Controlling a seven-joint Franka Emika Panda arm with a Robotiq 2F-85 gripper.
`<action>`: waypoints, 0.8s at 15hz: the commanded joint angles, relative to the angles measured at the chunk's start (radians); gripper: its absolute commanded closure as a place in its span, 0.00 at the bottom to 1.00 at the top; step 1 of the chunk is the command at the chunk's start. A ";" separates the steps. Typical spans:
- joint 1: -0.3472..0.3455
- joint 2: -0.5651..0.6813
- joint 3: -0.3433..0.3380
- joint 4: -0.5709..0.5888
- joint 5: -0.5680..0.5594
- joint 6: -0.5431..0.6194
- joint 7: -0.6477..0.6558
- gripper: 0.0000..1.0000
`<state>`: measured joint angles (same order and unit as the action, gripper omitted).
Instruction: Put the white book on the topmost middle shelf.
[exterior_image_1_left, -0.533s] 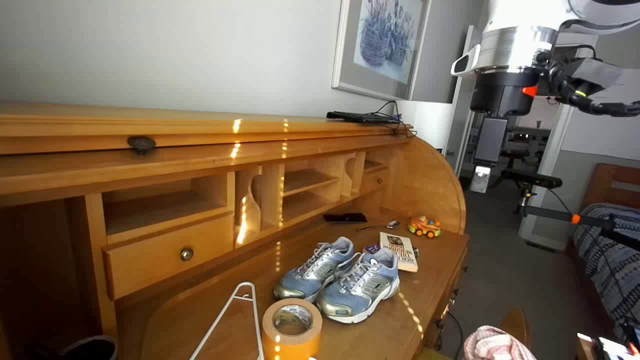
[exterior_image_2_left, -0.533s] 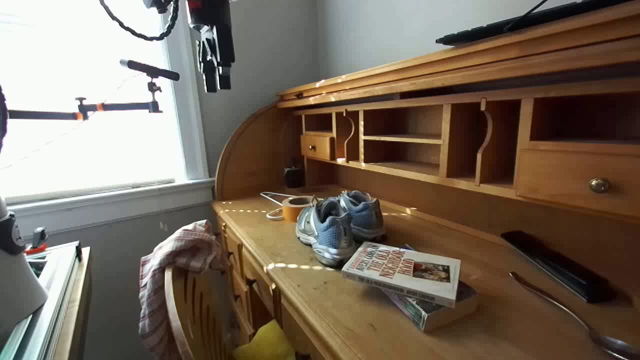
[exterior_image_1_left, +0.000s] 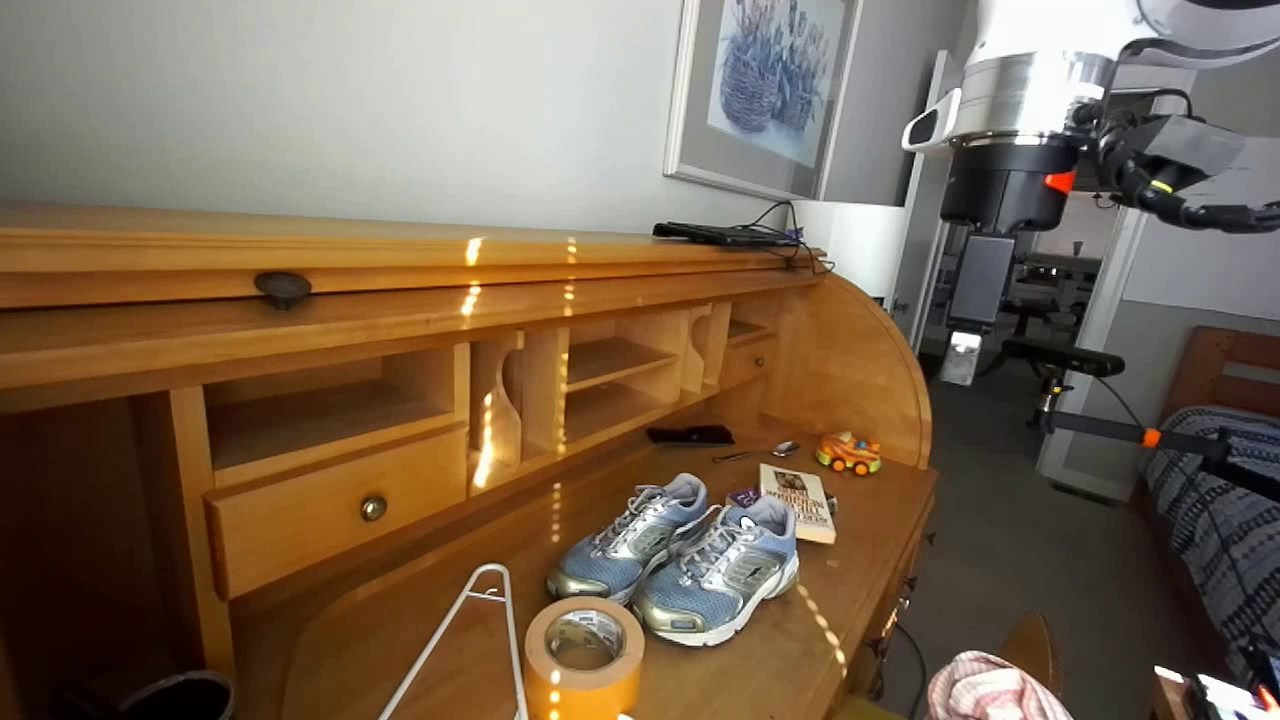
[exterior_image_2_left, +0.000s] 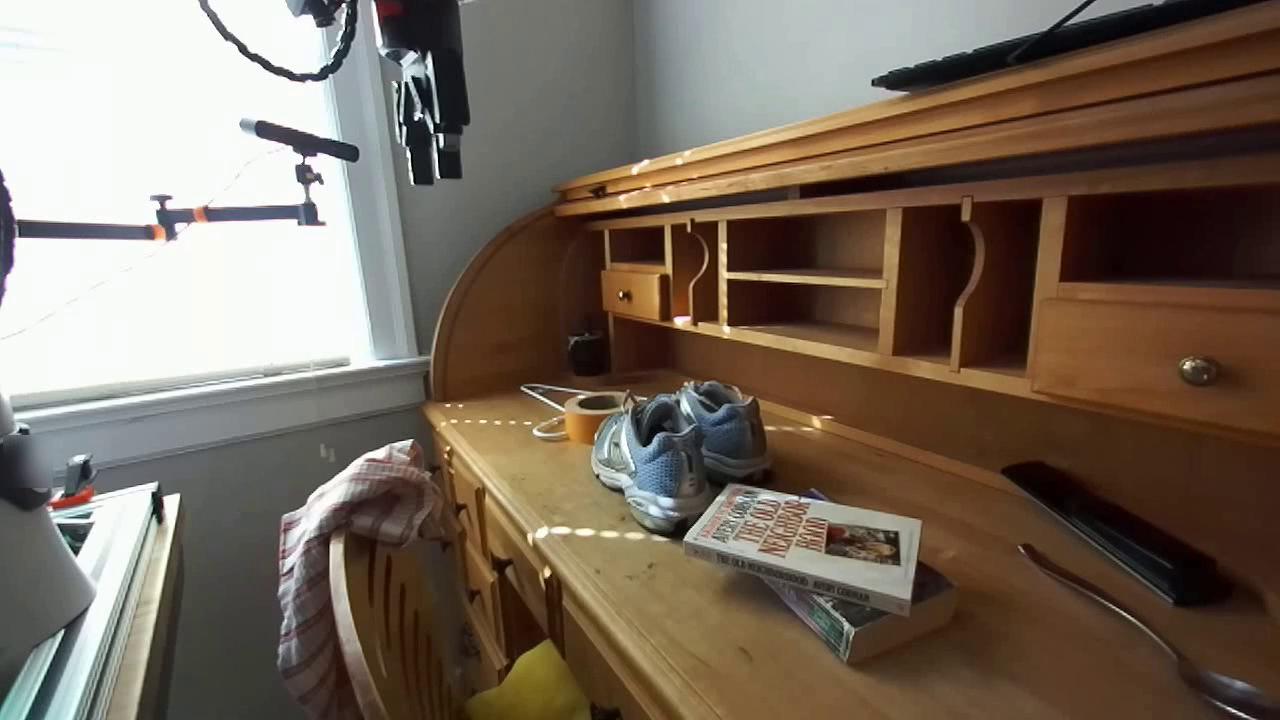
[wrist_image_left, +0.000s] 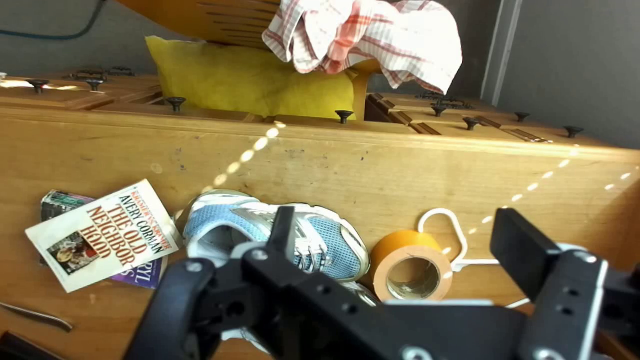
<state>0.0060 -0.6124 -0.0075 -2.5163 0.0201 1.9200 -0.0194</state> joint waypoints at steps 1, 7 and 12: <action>0.000 0.000 0.000 0.002 0.000 -0.002 0.000 0.00; 0.000 0.000 0.000 0.002 0.000 -0.002 0.000 0.00; -0.061 0.009 -0.016 0.010 -0.033 0.034 0.050 0.00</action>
<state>-0.0137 -0.6095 -0.0109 -2.5135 0.0172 1.9271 -0.0058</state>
